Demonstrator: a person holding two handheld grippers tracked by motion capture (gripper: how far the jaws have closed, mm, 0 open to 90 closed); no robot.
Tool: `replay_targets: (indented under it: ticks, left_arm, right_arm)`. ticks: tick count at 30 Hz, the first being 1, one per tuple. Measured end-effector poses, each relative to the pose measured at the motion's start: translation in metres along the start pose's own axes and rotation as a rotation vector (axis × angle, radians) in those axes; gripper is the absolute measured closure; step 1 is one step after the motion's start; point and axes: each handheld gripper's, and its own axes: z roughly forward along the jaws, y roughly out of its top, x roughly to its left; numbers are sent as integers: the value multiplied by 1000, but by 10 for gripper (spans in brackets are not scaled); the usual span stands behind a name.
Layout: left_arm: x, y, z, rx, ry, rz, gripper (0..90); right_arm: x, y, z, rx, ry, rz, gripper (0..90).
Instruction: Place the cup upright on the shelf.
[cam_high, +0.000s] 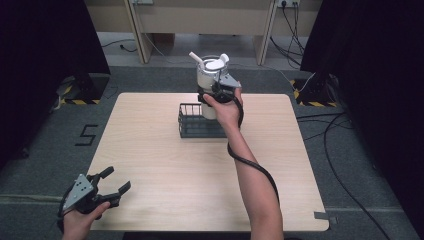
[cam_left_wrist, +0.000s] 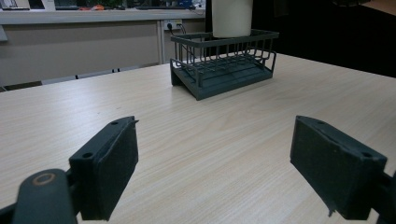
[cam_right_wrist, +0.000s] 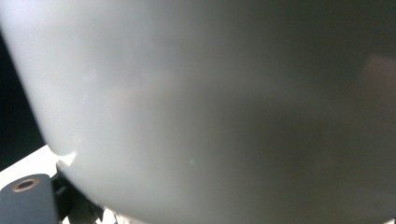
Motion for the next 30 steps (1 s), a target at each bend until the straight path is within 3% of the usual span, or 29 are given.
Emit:
replay_targets:
  ticks: [20,30]
  left_arm:
    - [0,0,0,0,-3,1,146]
    - [0,0,0,-1,-6,0,146]
  right_arm:
    - [-1,-15,16,36,-7,21,104]
    - [2,-32,22,65,-11,12,102]
